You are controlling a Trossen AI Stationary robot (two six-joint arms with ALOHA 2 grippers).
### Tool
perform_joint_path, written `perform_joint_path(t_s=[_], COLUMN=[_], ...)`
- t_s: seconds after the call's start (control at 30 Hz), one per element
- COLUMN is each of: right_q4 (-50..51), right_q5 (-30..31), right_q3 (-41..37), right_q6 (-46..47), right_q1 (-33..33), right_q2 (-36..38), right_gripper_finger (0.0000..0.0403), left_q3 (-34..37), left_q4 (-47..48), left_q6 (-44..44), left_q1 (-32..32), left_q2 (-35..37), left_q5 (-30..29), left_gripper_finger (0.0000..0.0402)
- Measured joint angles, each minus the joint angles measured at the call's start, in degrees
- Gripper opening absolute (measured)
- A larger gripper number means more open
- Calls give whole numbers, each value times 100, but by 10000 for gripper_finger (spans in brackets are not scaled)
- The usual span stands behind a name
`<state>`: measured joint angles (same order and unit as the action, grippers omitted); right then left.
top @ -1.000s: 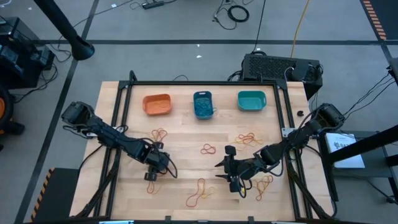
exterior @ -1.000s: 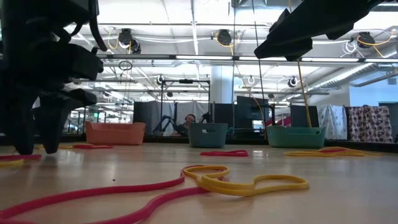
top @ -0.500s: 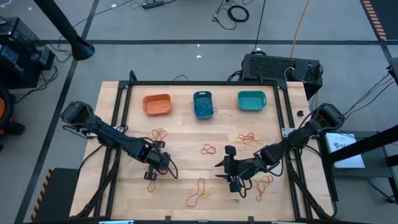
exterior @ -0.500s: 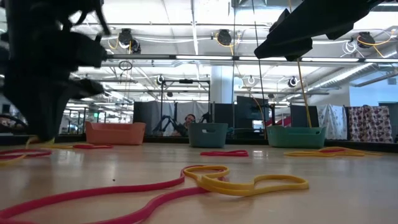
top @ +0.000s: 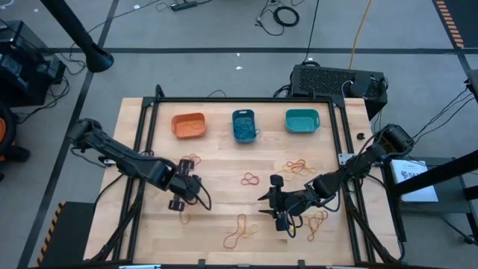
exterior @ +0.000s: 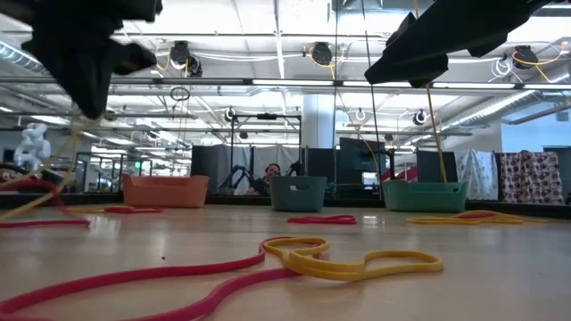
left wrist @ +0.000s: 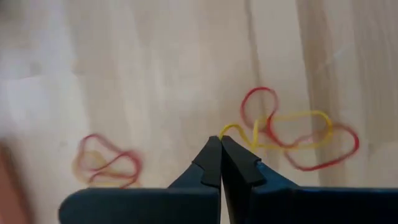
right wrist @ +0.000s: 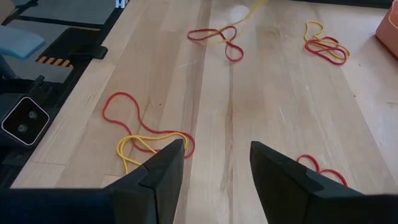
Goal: Sort rubber bands into baskets
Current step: Put the yellow rubber band into the orange bin
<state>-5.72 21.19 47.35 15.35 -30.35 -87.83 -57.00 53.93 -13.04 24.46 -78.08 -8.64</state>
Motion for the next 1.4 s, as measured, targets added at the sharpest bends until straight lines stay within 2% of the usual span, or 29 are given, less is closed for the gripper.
perform_joint_path(t_s=[0.5,0.63,0.8,0.93,1.1,1.23,1.4], right_q4=[0,-2,-2,-4,-2,-2,0], right_q5=[-2,-1,0,4,2,2,0], right_q3=[0,0,0,0,0,0,0], right_q6=[0,-2,-2,-46,-61,-115,-153], right_q1=[0,0,0,0,0,0,0], right_q2=[0,0,0,0,0,0,0], right_gripper_finger=[177,177,177,177,177,177,177], left_q3=[-1253,-1399,-1407,-1407,-1407,-1406,-1405], left_q4=[1872,2313,2385,2126,2118,2022,1362], left_q6=[-306,-295,463,1320,2203,2695,3218], left_q1=[1,-52,-447,-1118,-2373,-3517,-4758], left_q2=[102,103,102,102,102,102,102], left_q5=[-887,-1718,-2055,-2339,-2654,-2682,-2554], left_gripper_finger=[1,1,1,1,1,1,1])
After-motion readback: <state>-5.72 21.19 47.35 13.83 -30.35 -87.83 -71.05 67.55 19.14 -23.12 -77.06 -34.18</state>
